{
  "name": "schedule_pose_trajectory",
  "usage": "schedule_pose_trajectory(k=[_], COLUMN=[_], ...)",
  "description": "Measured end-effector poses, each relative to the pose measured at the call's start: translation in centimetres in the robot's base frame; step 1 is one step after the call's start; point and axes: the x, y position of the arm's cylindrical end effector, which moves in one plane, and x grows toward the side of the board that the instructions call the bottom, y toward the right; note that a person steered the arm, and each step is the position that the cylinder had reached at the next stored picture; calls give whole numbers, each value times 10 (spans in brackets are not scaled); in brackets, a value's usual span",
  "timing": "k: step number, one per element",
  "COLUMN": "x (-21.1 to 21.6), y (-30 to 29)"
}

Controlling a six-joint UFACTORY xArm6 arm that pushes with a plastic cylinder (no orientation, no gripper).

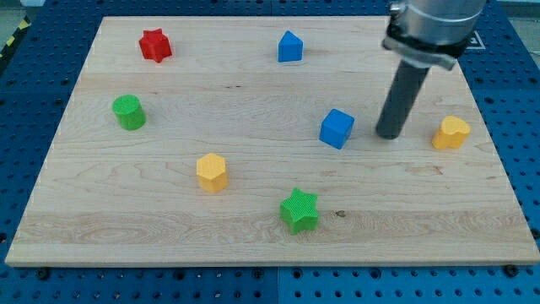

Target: Move the blue cube diagonal to the yellow hexagon

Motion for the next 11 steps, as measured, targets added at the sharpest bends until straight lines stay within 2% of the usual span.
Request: schedule_pose_trajectory(k=[1,2,4,5,6,7,11], x=[1,-15,-33,-60,-55,-30,-34], y=[-75,-132,-43,-68,-121,-185,-243])
